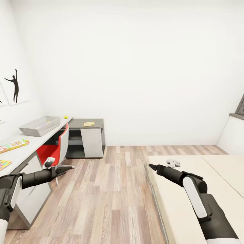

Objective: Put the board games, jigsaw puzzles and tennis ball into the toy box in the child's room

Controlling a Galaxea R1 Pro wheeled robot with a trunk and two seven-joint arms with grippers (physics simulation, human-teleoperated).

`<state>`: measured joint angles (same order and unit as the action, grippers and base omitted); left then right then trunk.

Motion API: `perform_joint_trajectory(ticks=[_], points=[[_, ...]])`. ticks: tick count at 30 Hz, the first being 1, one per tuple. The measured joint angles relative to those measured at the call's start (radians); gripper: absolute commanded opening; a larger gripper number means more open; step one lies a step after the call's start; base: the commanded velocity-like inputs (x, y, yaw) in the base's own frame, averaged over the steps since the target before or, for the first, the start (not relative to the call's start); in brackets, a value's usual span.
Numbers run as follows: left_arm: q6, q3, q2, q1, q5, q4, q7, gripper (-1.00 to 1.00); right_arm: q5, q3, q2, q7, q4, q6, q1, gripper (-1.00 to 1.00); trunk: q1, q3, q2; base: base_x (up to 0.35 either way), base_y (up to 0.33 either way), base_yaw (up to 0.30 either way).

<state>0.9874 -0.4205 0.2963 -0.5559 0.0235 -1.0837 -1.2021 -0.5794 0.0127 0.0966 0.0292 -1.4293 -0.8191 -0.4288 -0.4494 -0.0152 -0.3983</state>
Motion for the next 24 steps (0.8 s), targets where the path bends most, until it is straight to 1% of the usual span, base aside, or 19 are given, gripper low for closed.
perform_joint_trajectory(ticks=[24], points=[[0.0, 0.0, 0.0, 0.0, 0.0, 0.0, 0.0, 1.0, 0.001, 0.0, 0.0, 0.0, 0.0, 0.0, 0.0, 1.0, 0.0, 0.0, 0.0, 0.0, -0.271, 0.0]])
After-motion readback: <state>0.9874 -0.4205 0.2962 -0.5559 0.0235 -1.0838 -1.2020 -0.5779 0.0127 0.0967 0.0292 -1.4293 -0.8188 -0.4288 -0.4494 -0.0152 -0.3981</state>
